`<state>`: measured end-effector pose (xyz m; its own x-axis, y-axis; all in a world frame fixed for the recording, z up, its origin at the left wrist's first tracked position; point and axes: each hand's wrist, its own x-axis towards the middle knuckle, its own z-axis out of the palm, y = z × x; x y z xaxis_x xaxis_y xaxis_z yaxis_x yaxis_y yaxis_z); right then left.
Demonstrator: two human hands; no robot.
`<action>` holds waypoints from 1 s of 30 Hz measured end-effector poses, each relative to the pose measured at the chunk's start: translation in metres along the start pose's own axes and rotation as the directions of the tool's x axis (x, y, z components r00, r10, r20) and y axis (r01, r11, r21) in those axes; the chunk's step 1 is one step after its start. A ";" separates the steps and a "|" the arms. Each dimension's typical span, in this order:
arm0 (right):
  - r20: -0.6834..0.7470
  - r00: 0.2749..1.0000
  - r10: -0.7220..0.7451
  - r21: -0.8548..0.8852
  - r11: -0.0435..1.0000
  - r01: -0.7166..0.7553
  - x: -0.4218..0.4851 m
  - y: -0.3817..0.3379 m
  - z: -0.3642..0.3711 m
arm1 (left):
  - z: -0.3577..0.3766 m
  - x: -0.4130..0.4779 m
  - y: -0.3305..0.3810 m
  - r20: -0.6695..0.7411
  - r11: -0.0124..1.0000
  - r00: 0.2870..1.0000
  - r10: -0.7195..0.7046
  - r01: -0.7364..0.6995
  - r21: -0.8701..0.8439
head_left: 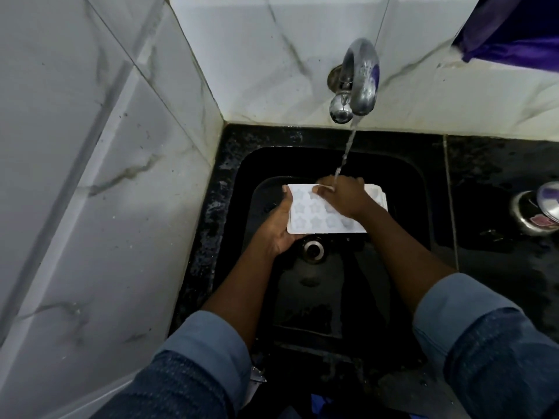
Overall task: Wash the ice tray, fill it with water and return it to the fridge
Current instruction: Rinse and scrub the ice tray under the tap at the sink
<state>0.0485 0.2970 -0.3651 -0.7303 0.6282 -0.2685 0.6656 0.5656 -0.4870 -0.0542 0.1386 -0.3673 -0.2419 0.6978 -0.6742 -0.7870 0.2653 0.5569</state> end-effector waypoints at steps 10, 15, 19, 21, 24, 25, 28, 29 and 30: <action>0.073 0.962 -0.262 -0.071 0.961 0.267 -0.037 -0.042 0.055 | 0.016 -0.004 -0.002 -0.192 0.991 0.978 0.084 -0.102 -0.084; 0.101 0.912 -0.398 -0.196 0.891 0.410 -0.058 -0.038 0.058 | 0.019 -0.006 -0.007 -0.196 0.981 0.979 0.049 -0.084 -0.172; 0.024 0.988 -0.155 -0.194 0.968 0.157 -0.039 -0.031 0.046 | 0.018 -0.003 -0.005 -0.170 0.986 0.984 0.058 -0.083 -0.144; -0.063 0.998 -0.019 -0.122 0.992 0.011 -0.035 -0.030 0.044 | 0.021 -0.005 -0.004 -0.195 0.983 0.981 0.018 -0.053 -0.177; -0.111 0.964 0.240 -0.021 0.970 -0.244 -0.033 -0.035 0.040 | 0.022 -0.005 -0.005 -0.194 0.975 0.981 -0.005 -0.039 -0.219; -0.097 0.957 0.274 0.000 0.961 -0.276 -0.034 -0.041 0.040 | 0.022 -0.003 -0.006 -0.195 0.968 0.981 -0.008 -0.041 -0.246; -0.005 1.000 0.010 -0.010 1.000 -0.010 -0.046 -0.060 0.046 | 0.019 -0.005 -0.009 -0.164 0.967 0.986 0.016 -0.057 -0.248; 0.048 0.993 -0.103 -0.035 0.994 0.105 -0.054 -0.063 0.050 | 0.019 -0.007 -0.008 -0.128 0.962 0.991 0.032 -0.065 -0.265; 0.079 0.983 -0.167 -0.070 0.982 0.173 -0.058 -0.061 0.051 | 0.018 -0.008 -0.008 -0.117 0.963 0.993 0.029 -0.059 -0.263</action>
<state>0.0426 0.1990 -0.3627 -0.8411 0.4807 -0.2477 0.5385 0.7018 -0.4663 -0.0362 0.1428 -0.3576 -0.3298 0.6223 -0.7099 -0.8927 0.0392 0.4490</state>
